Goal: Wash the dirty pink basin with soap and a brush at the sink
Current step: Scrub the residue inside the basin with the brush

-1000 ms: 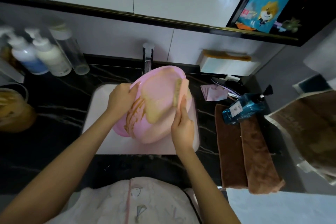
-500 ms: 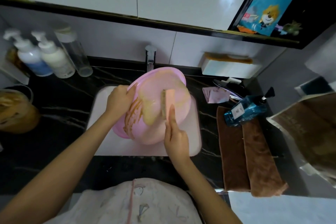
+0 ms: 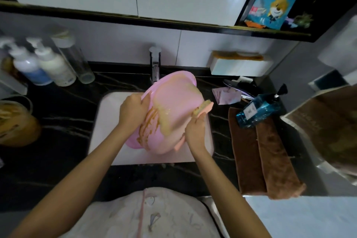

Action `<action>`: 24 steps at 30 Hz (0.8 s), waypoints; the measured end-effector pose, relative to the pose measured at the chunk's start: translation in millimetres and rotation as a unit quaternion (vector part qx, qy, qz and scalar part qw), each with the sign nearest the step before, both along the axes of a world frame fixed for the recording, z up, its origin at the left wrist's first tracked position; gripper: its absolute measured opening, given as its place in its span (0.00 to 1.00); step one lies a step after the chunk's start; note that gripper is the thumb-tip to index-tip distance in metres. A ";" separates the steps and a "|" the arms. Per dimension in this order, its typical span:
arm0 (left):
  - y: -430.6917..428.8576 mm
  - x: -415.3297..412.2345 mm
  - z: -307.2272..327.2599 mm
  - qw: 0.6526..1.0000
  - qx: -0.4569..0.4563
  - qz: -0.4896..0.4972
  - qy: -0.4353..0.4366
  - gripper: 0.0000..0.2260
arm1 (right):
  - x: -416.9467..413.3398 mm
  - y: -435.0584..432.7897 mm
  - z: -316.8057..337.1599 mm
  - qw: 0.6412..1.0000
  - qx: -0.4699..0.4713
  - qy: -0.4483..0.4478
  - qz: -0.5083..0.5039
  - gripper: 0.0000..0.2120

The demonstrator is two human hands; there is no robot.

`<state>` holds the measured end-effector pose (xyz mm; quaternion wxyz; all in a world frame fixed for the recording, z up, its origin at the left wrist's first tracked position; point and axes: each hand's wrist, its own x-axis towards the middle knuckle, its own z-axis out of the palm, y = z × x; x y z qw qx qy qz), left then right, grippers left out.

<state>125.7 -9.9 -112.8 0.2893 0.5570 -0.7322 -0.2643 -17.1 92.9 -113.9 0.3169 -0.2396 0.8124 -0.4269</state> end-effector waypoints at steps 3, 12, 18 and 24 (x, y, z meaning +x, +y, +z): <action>-2.0 1.0 0.6 0.999 0.018 0.031 -0.002 0.21 | 46.2 33.3 3.8 0.997 -0.027 -0.037 0.069 0.26; -6.7 2.1 1.2 0.995 0.060 0.074 0.024 0.22 | 50.8 32.7 13.6 0.991 -0.003 0.014 0.129 0.29; -7.7 3.4 2.9 0.995 0.066 0.065 0.034 0.22 | 11.4 -4.5 0.3 0.998 -0.004 -0.061 -0.005 0.24; -10.4 4.8 1.0 0.995 0.064 0.074 0.025 0.22 | 61.7 32.6 7.1 0.986 0.031 0.001 0.162 0.30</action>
